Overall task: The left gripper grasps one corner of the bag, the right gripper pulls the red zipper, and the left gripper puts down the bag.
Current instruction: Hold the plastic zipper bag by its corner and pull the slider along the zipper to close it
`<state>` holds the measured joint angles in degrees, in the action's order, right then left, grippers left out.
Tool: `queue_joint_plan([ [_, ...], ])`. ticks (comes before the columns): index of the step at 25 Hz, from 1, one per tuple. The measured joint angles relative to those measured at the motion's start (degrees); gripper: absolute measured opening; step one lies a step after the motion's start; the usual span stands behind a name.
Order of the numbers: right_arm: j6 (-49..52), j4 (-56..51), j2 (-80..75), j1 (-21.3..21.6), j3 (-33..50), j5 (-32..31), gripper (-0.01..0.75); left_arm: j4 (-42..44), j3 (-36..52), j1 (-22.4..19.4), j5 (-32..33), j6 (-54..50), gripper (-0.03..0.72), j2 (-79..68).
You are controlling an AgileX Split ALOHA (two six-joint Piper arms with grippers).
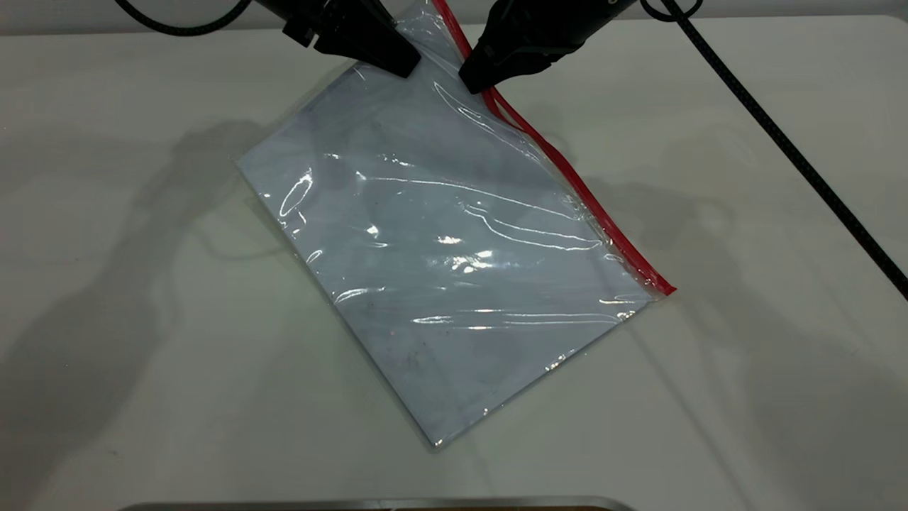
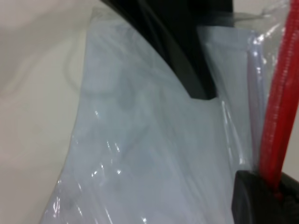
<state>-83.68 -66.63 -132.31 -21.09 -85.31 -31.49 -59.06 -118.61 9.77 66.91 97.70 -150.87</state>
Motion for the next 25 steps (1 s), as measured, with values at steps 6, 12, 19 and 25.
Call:
queue_joint_plan([
  [6, 3.39, 5.21, 0.00, 0.00, -0.24, -1.19, 0.032, 0.23, 0.00, 0.13, 0.00, 0.02, 0.051, -0.07],
  [12, 6.00, 7.28, -0.98, 0.16, -0.69, -1.82, 0.032, 0.77, 0.00, 0.37, 0.00, 0.14, 0.051, -0.24],
  [19, 7.55, 7.77, -1.72, 1.17, -0.87, -3.54, 0.033, 0.88, 0.00, 0.71, 0.00, 0.04, 0.051, -0.30],
  [25, 7.57, 8.14, -1.72, 1.83, -0.98, -4.77, 0.036, 0.22, 0.00, 0.73, 0.00, -0.07, 0.051, -0.30],
])
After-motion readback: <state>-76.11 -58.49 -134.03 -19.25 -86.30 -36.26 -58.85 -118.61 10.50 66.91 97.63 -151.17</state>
